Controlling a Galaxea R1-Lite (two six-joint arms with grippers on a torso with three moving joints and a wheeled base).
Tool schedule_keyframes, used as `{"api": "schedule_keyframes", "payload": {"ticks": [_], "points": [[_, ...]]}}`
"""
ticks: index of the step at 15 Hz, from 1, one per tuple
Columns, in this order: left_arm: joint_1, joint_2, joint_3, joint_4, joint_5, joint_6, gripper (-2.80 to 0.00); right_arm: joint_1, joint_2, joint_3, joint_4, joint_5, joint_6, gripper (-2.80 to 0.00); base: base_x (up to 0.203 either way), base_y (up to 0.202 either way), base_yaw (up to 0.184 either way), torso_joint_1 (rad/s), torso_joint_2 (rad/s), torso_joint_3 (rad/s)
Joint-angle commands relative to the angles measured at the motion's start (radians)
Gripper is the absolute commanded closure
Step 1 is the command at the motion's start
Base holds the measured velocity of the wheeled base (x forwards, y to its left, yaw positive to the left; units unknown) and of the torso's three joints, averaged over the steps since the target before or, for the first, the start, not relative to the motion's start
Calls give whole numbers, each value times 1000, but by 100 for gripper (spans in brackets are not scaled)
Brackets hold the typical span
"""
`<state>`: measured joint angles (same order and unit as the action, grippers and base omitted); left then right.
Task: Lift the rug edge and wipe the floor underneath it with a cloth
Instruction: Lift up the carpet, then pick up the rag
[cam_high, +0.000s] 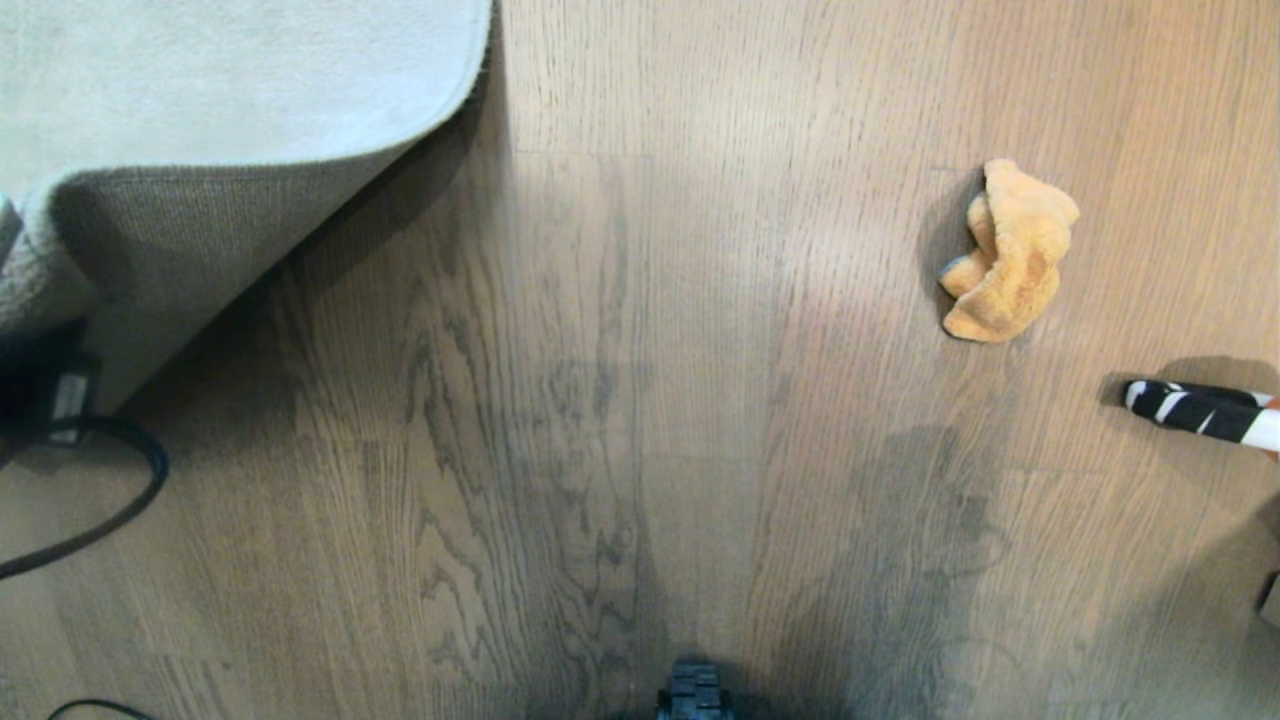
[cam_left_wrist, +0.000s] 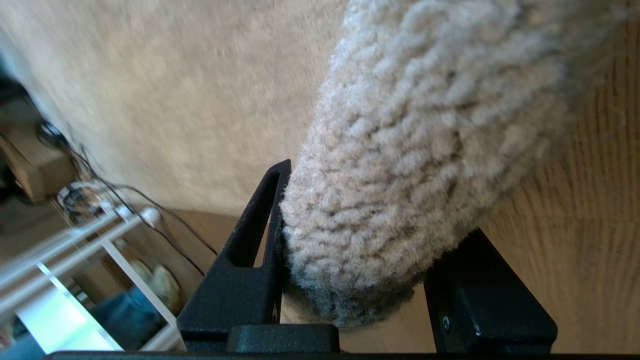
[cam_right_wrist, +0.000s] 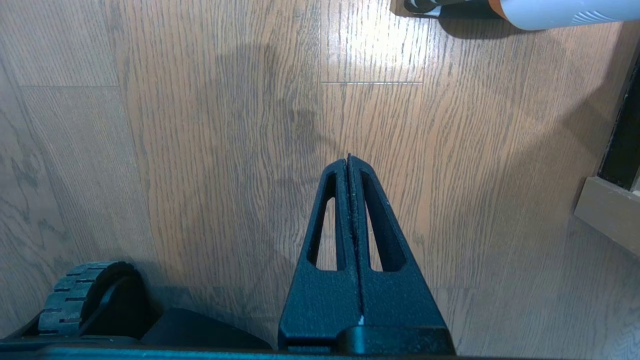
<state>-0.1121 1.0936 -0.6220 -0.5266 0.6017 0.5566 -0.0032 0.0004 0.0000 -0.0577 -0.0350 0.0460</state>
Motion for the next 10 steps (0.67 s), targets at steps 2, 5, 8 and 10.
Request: {"api": "schedule_keyframes", "payload": {"ticks": [2,5,8,10], "points": [[13,-4,-52,-8,-9,111,0,0,1,0,-1,0,0,0,0,0,0,0,0,0],[13,-3,-78,-12,-11,169,0,0,1,0,-1,0,0,0,0,0,0,0,0,0],[12,-4,-82,-20,-13,199,0,0,1,0,-1,0,0,0,0,0,0,0,0,0],[14,-4,-89,-51,-12,255,0,0,1,0,-1,0,0,0,0,0,0,0,0,0]]}}
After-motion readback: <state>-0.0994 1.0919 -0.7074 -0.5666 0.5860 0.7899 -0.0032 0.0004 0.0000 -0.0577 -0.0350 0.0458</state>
